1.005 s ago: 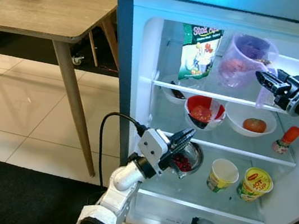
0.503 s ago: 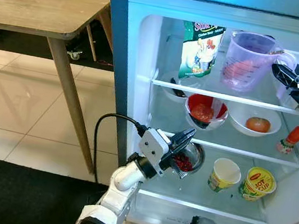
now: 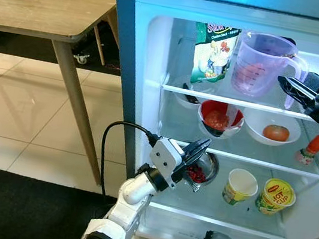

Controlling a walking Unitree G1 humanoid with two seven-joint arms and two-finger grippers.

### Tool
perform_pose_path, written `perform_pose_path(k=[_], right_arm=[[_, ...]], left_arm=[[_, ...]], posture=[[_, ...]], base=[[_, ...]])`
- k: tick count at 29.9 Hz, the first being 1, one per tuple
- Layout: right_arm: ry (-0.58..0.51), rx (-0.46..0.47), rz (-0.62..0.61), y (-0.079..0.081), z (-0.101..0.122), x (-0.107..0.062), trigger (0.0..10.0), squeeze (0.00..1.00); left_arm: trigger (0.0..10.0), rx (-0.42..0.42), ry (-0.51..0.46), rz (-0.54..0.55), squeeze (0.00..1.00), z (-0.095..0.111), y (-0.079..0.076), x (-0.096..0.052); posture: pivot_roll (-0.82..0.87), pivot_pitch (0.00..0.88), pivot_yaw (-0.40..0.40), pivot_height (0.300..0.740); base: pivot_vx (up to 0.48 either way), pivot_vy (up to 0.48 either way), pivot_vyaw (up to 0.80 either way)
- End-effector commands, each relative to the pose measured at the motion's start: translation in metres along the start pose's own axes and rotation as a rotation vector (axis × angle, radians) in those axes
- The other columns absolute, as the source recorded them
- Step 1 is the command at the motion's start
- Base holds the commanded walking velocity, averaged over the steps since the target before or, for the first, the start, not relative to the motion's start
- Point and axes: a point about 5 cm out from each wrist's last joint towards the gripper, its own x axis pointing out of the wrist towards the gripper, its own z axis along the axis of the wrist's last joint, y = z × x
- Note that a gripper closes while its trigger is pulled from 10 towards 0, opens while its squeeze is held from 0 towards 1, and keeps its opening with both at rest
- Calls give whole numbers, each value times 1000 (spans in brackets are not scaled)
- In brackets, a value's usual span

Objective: Restocking fridge

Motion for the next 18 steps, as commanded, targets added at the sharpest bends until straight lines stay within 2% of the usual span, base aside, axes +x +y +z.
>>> perform_pose_path(k=[1, 5, 11, 16, 18], right_arm=[[-85, -55, 28, 2, 20, -8, 10000, 0], [-80, -49, 4, -5, 15, -14, 10000, 0], [-91, -51, 19, -7, 12, -20, 10000, 0], [-94, -72, 113, -1, 9, -34, 10000, 0], [-90, -118, 158, 3, 6, -41, 10000, 0]], left_arm=[[10000, 6, 2, -11, 0, 0, -1, 0], [10000, 7, 4, -13, 0, 0, -2, 0], [10000, 8, 3, -15, 0, 0, -2, 0], [10000, 9, 3, -15, 0, 0, -2, 0], [10000, 9, 5, -16, 0, 0, -2, 0]], posture=[[-97, 0, -12, 484], [-97, 0, -12, 484], [-97, 0, -12, 484], [-97, 0, -12, 484], [-97, 0, -12, 484]], base=[[0, 0, 0], [0, 0, 0], [0, 0, 0], [0, 0, 0], [0, 0, 0]])
